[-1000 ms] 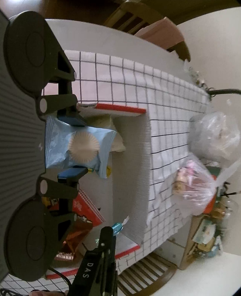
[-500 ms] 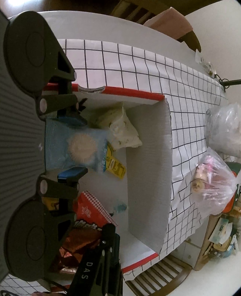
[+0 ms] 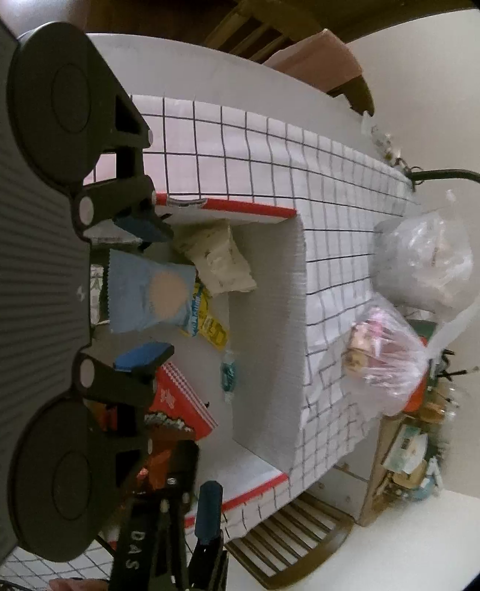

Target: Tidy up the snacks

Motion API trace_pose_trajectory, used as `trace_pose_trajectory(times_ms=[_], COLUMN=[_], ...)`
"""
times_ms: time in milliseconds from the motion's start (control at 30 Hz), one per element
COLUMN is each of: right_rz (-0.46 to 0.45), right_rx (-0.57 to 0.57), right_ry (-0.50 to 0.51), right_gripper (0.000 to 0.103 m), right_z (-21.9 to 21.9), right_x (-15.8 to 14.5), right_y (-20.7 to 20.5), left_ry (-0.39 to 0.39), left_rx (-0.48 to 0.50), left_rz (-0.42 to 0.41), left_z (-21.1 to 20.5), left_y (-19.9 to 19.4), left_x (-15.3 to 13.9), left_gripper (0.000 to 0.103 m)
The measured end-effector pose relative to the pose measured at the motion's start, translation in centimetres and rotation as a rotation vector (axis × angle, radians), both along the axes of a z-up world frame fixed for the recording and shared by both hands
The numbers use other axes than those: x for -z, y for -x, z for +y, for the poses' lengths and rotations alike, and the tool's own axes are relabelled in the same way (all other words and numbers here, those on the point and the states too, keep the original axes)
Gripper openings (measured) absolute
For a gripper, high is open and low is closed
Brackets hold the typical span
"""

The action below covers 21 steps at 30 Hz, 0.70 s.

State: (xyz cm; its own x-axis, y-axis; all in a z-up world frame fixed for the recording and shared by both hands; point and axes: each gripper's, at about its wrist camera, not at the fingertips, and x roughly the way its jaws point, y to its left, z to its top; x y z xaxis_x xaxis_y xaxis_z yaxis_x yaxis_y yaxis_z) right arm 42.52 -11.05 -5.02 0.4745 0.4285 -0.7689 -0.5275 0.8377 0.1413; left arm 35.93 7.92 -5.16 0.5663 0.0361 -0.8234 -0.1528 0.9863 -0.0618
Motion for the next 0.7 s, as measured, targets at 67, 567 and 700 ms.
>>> trace_pose_trajectory(times_ms=[67, 567, 700], right_rz=[-0.020, -0.127, -0.137], right_rx=[0.002, -0.011, 0.004], right_ry=[-0.011, -0.080, -0.083], right_gripper=[0.067, 0.102, 0.103], right_z=[-0.3, -1.8, -2.0], right_x=[-0.8, -5.4, -5.7], right_y=[0.9, 7.5, 8.9], left_ry=[0.001, 0.022, 0.021], left_rx=[0.002, -0.001, 0.000], left_rz=[-0.022, -0.134, -0.152], left_z=[-0.1, -0.3, -0.4], left_y=[0.8, 7.2, 8.9], left_x=[-0.7, -4.3, -4.6], left_gripper=[0.065, 0.076, 0.078])
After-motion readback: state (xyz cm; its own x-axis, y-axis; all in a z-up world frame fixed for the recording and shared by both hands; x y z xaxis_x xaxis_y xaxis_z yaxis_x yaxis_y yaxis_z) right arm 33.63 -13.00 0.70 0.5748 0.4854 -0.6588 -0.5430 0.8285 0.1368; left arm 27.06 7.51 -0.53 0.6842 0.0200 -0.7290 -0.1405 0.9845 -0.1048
